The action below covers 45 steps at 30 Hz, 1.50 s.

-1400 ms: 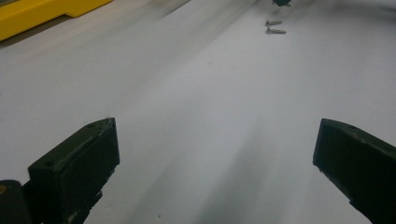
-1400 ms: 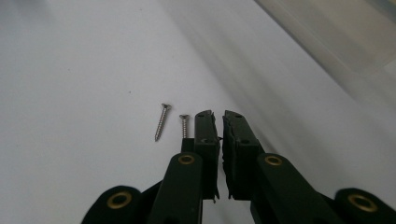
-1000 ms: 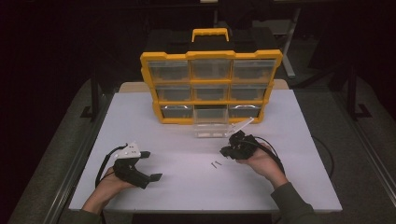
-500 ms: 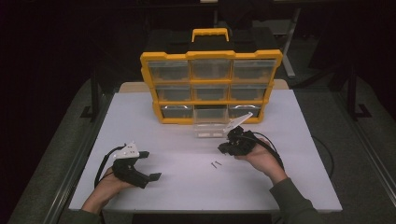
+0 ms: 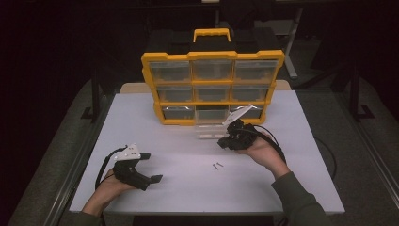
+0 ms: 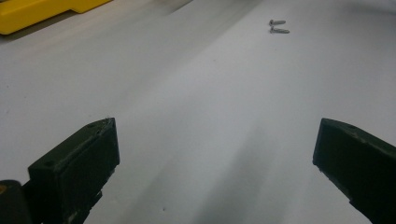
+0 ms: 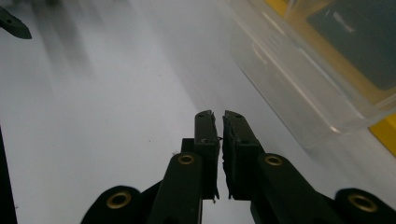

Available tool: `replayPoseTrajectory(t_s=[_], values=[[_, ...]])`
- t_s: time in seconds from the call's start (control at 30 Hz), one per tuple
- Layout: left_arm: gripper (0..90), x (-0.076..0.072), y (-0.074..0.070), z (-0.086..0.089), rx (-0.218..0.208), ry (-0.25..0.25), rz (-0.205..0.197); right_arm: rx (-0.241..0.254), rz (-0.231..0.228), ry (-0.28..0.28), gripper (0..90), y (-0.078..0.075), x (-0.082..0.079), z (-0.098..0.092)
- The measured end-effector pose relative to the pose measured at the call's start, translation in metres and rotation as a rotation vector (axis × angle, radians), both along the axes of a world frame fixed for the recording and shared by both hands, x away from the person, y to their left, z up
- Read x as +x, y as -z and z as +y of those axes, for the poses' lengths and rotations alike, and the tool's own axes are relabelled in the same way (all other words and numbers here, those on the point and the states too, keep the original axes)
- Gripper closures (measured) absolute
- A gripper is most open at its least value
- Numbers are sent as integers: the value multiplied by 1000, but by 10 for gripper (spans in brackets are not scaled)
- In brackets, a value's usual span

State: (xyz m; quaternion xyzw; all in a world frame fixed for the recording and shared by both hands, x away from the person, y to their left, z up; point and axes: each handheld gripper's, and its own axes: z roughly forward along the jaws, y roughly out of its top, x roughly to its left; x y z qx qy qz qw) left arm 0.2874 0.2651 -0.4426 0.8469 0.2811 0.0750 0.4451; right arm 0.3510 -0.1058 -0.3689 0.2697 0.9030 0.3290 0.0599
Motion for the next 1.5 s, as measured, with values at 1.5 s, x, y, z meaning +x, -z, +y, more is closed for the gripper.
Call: replayPoseTrajectory(t_s=[1.5], values=[[3, 0, -1, 0, -9, 7, -4, -34, -77, 50, 832, -38, 72, 36]])
